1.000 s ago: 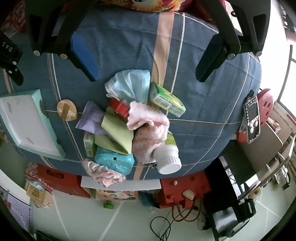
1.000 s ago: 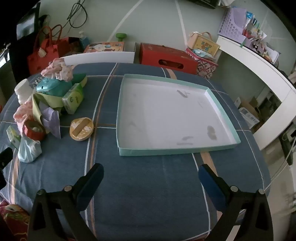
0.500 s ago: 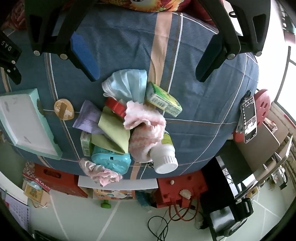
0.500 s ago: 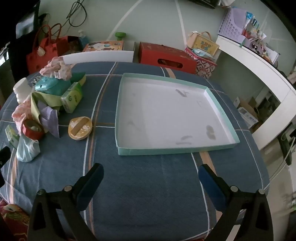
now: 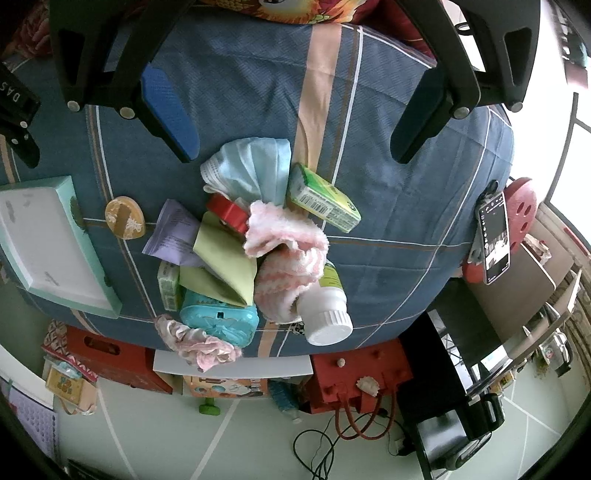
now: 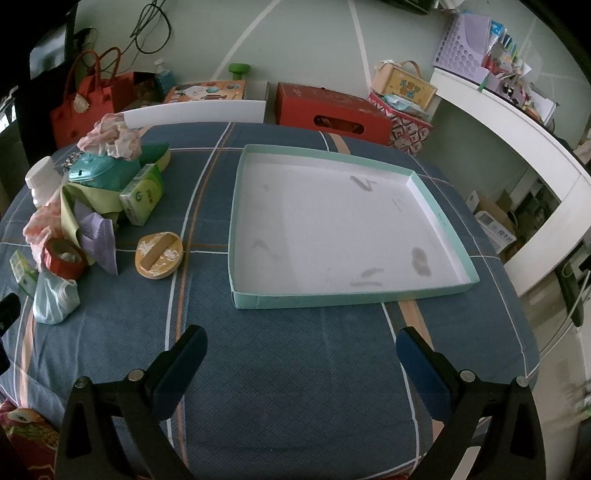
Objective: Organize soft objects
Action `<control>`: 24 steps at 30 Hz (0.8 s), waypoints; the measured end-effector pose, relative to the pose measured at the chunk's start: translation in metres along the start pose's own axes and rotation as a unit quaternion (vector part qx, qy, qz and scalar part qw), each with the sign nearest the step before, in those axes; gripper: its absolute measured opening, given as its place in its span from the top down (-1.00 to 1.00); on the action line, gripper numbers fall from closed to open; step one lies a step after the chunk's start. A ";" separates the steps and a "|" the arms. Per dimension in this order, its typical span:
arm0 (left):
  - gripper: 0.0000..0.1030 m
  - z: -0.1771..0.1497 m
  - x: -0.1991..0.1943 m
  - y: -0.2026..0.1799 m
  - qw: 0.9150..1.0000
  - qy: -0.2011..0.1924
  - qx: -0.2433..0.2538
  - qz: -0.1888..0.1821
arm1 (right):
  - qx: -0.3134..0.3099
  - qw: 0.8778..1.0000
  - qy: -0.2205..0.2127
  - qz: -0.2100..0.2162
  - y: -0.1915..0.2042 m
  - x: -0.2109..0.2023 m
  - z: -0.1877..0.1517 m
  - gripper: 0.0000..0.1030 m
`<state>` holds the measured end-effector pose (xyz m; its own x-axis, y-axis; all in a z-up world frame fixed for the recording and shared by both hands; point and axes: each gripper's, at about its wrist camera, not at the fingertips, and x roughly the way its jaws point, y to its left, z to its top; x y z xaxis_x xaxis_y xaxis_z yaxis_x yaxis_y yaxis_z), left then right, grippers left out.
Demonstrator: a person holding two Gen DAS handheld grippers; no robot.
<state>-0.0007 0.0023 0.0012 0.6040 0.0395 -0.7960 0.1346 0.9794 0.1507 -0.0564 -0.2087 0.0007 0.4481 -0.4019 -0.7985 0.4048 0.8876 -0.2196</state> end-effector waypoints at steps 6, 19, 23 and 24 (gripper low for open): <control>-1.00 0.000 0.001 -0.001 1.000 0.001 0.001 0.004 | 0.000 1.000 0.000 -0.001 0.001 0.000 0.000 -1.00; -1.00 -0.001 0.001 -0.001 1.000 0.002 0.001 0.007 | 0.000 1.000 0.001 0.000 0.000 0.000 0.000 -1.00; -1.00 -0.001 0.001 -0.001 1.000 0.002 0.001 0.008 | 0.000 1.000 0.001 -0.001 0.000 0.000 0.000 -1.00; -1.00 -0.001 0.001 -0.001 1.000 0.001 0.001 0.009 | 0.000 1.000 0.001 -0.001 0.000 0.000 0.000 -1.00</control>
<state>-0.0010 0.0020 -0.0005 0.6040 0.0568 -0.7950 0.1257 0.9782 0.1654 -0.0560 -0.2084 0.0009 0.4466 -0.4033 -0.7987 0.4054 0.8870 -0.2212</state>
